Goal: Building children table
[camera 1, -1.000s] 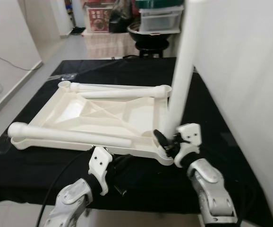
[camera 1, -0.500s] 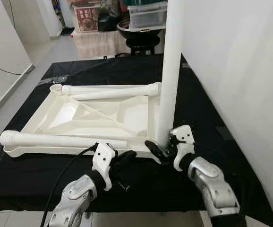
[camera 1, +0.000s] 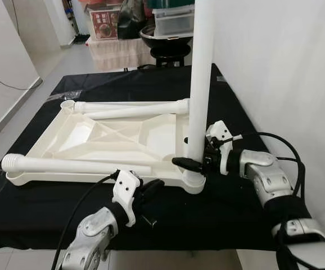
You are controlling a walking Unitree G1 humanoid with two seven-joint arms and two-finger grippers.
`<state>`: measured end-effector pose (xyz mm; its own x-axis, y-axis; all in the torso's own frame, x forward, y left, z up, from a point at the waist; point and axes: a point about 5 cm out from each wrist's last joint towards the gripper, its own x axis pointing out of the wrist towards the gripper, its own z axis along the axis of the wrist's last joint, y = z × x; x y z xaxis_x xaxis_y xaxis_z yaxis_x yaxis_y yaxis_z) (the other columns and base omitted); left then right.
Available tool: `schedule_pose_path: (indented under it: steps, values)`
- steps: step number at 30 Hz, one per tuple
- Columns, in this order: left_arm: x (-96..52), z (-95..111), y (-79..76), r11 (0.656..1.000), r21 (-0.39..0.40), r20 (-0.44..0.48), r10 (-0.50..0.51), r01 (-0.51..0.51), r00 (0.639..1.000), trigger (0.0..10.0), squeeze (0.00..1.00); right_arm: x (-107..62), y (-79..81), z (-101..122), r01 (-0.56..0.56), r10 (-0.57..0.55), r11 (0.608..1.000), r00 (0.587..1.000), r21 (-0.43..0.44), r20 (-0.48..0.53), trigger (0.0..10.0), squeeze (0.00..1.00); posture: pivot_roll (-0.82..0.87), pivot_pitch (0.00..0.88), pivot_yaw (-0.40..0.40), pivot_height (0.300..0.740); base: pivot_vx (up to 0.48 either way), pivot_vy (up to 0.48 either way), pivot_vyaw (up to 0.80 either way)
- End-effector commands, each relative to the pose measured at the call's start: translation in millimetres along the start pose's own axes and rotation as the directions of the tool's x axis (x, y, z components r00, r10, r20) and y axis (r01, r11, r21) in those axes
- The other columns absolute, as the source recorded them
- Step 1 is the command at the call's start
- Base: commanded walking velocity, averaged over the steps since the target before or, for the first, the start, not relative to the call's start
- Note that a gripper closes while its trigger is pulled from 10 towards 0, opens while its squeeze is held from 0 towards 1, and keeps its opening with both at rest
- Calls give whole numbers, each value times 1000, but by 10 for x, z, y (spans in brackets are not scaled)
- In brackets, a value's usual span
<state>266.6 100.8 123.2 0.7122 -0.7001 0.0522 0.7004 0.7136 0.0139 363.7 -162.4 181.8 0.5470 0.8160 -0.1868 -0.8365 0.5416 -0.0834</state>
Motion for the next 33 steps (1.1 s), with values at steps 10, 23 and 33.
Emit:
schedule_pose_path:
  steps: [10,23,33]
  values:
    - [-27,-27,-26,1000,-11,-1,6,-6,1000,10000,0,-109,4,6,35,-34,999,998,-16,60,0,0,-118,85,22,740,0,0,0]
    - [-44,-21,-5,1000,-19,6,12,-11,1000,10000,0,214,787,-304,425,-416,903,902,-67,112,0,0,-142,91,14,740,0,0,0]
    - [-22,-41,1,1000,-22,8,21,-21,1000,10000,0,202,711,-408,431,-440,897,894,102,90,10000,0,-138,71,10,740,0,0,0]
